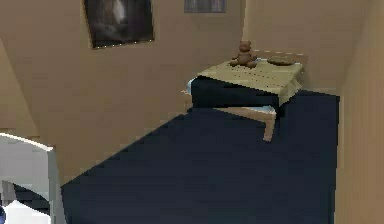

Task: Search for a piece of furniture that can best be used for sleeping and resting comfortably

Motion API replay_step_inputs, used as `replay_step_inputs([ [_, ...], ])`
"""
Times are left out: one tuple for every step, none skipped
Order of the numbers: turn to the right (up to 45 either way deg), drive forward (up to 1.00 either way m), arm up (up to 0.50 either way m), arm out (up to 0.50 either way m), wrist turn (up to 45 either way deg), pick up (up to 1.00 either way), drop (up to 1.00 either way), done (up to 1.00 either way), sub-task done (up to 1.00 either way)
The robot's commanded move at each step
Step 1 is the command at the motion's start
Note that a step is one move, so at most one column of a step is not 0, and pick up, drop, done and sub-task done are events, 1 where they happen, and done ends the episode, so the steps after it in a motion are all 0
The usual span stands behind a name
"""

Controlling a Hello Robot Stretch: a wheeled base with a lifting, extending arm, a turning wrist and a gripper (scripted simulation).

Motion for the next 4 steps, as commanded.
replay_step_inputs([
  [0.0, 0.25, 0.0, 0.0, 0.0, 0.0, 0.0, 0.0, 0.0],
  [33.0, 0.0, 0.0, 0.0, 0.0, 0.0, 0.0, 0.0, 0.0],
  [0.0, 1.0, 0.0, 0.0, 0.0, 0.0, 0.0, 0.0, 0.0],
  [9.0, 0.0, 0.0, 0.0, 0.0, 0.0, 0.0, 0.0, 0.0],
])
